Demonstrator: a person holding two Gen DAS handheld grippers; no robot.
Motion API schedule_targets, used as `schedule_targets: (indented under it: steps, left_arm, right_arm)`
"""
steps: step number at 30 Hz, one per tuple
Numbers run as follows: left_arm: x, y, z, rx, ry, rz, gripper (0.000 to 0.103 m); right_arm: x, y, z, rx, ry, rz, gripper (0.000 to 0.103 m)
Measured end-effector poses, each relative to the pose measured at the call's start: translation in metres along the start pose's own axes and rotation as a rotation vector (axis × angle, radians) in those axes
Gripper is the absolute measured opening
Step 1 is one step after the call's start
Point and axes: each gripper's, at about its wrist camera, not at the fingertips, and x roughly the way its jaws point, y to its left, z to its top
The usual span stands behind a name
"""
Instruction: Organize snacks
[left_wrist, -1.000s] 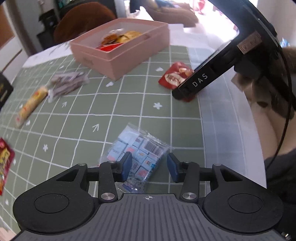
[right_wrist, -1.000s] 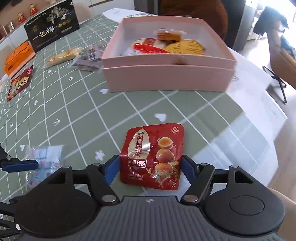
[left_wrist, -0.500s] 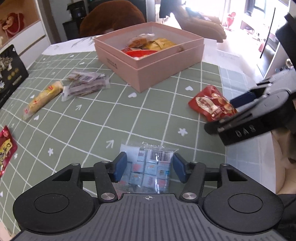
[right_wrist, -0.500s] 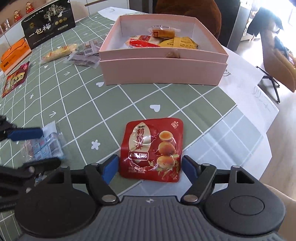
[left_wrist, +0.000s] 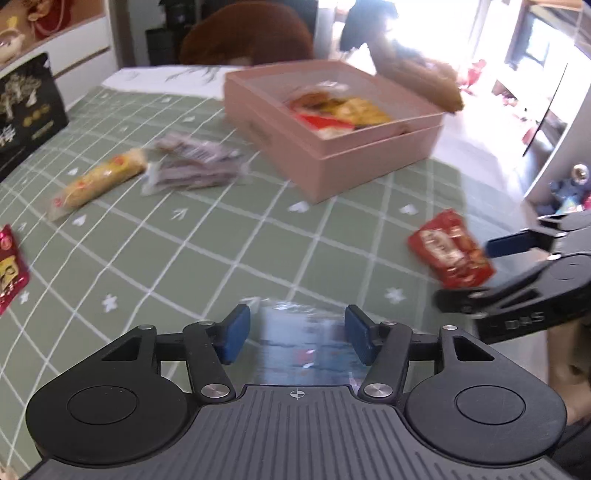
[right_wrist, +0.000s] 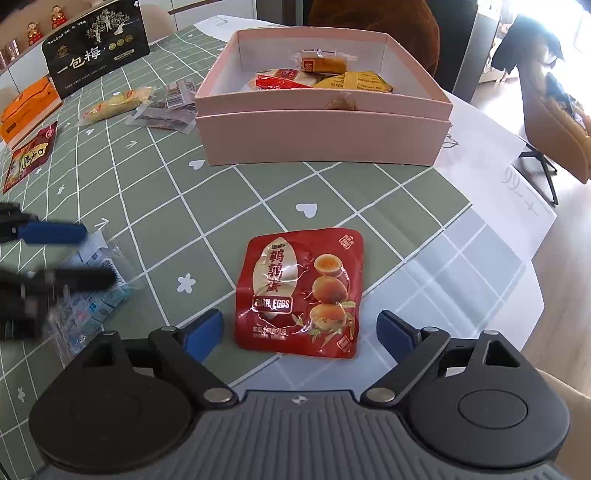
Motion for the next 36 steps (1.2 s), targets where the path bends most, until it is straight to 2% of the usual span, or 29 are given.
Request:
schedule_targets:
  steps: [3, 6, 10, 14, 17, 19, 21, 25, 27, 33, 36]
  left_arm:
    - [0.007, 0.011, 0.003, -0.048, 0.024, -0.063, 0.067]
    - [0.01, 0.014, 0.006, -0.06, 0.034, -0.094, 0.067]
    - [0.013, 0.001, 0.005, 0.014, 0.035, -0.121, 0.069]
    - [0.01, -0.018, -0.005, 0.122, 0.015, -0.098, 0.07]
    - [0.008, -0.022, -0.009, 0.131, 0.011, -0.095, 0.07]
    - [0.007, -0.02, -0.011, 0.114, 0.006, -0.097, 0.068]
    - [0.003, -0.014, -0.013, 0.066, -0.007, -0.082, 0.049]
    - [-0.005, 0.011, -0.023, -0.103, -0.021, -0.133, 0.047]
    - [-0.009, 0.016, -0.029, -0.136, -0.037, -0.143, 0.047]
    - [-0.011, 0.001, -0.034, -0.037, -0.061, -0.1, 0.049]
    - [-0.01, -0.005, -0.032, 0.016, -0.043, -0.106, 0.051]
  right_arm:
    - [0.001, 0.0, 0.0, 0.001, -0.004, -0.001, 0.095]
    - [0.002, 0.0, -0.001, 0.001, -0.008, 0.0, 0.096]
    - [0.003, 0.0, -0.001, 0.0, -0.012, 0.0, 0.099]
    - [0.004, 0.0, -0.001, 0.001, -0.013, 0.0, 0.101]
    - [0.004, 0.001, -0.001, 0.0, -0.018, 0.001, 0.102]
    - [0.005, 0.001, -0.001, 0.001, -0.022, 0.001, 0.102]
    - [0.005, 0.002, -0.001, 0.002, -0.026, 0.001, 0.102]
    - [0.005, 0.003, -0.002, 0.003, -0.034, 0.006, 0.102]
    - [0.005, 0.005, -0.002, -0.002, -0.038, 0.01, 0.102]
    - [0.005, 0.007, -0.003, -0.01, -0.058, 0.016, 0.102]
    - [0.005, 0.007, -0.003, -0.017, -0.068, 0.02, 0.101]
